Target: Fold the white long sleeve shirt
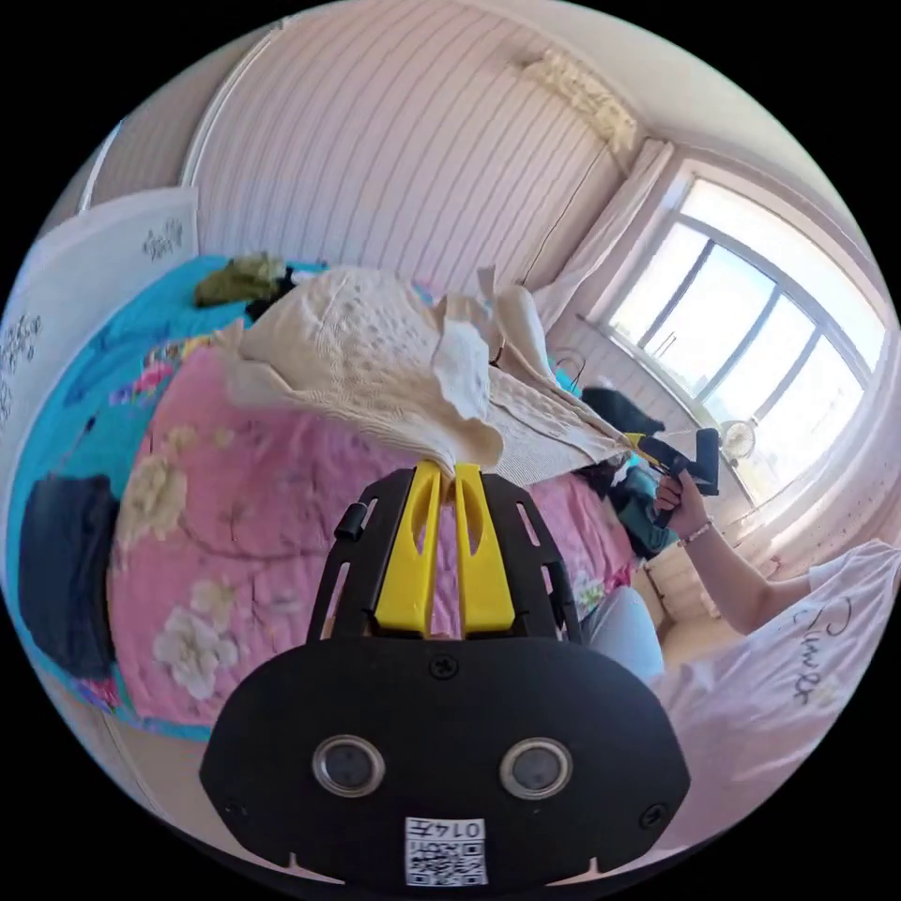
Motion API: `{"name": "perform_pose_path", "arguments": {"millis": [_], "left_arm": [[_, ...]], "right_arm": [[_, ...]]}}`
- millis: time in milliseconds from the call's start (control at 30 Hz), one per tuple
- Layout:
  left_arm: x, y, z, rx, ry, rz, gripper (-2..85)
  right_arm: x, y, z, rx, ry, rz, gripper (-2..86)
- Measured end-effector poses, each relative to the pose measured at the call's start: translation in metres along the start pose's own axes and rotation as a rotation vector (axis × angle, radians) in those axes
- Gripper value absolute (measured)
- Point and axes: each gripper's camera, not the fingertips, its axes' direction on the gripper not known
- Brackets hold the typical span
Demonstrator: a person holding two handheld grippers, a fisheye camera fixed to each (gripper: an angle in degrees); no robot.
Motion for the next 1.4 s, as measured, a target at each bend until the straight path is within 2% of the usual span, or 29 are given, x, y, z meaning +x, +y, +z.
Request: {"name": "perform_pose_path", "arguments": {"millis": [67, 133, 233, 433, 567, 667, 800, 900, 1000, 1067, 1167, 1233, 1333, 1400], "left_arm": [[-0.035, 0.07, 0.05, -0.142, 0.001, -0.152, -0.5], [-0.055, 0.111, 0.072, -0.22, 0.02, -0.277, -0.4], [-0.069, 0.138, 0.065, -0.122, 0.073, -0.353, -0.5], [-0.05, 0.136, 0.032, -0.121, 0.054, -0.191, -0.5], [-0.035, 0.17, 0.019, -0.211, -0.024, -0.106, -0.4], [-0.035, 0.197, 0.034, -0.251, -0.109, -0.122, 0.2], [-0.037, 0.209, 0.034, -0.284, -0.113, -0.151, 0.7], [-0.04, 0.219, 0.016, -0.307, -0.199, -0.128, 0.1], [-0.033, 0.215, -0.001, -0.236, -0.234, -0.091, 0.1], [-0.016, 0.201, 0.005, -0.16, -0.258, -0.029, 3.3], [0.0, 0.18, 0.035, -0.112, -0.243, -0.001, 8.8], [0.008, 0.169, 0.056, -0.112, -0.237, 0.009, 9.5], [0.009, 0.159, 0.093, -0.187, -0.275, -0.007, 9.9], [0.007, 0.16, 0.107, -0.238, -0.281, -0.027, 9.9]], "right_arm": [[0.039, 0.047, 0.04, -0.125, 0.028, 0.167, -0.3], [0.054, 0.069, 0.062, -0.219, 0.054, 0.225, -0.3], [0.062, 0.072, 0.077, -0.226, 0.065, 0.239, -0.3], [0.051, 0.047, 0.102, -0.289, 0.081, 0.139, -0.3], [0.046, 0.064, 0.13, -0.422, 0.096, 0.134, -0.3], [0.051, 0.081, 0.162, -0.479, 0.132, 0.166, -0.2], [0.049, 0.079, 0.184, -0.458, 0.154, 0.199, 0.1], [0.044, 0.078, 0.194, -0.483, 0.32, 0.188, 0.7], [0.008, 0.076, 0.216, -0.496, 0.465, -0.048, 1.8], [-0.031, 0.077, 0.25, -0.514, 0.446, -0.24, 3.7], [-0.071, 0.085, 0.307, -0.607, 0.334, -0.415, 6.0], [-0.09, 0.092, 0.34, -0.681, 0.314, -0.494, 7.8], [-0.105, 0.106, 0.384, -0.743, 0.425, -0.622, 10.2], [-0.102, 0.112, 0.402, -0.772, 0.46, -0.622, 10.3]]}}
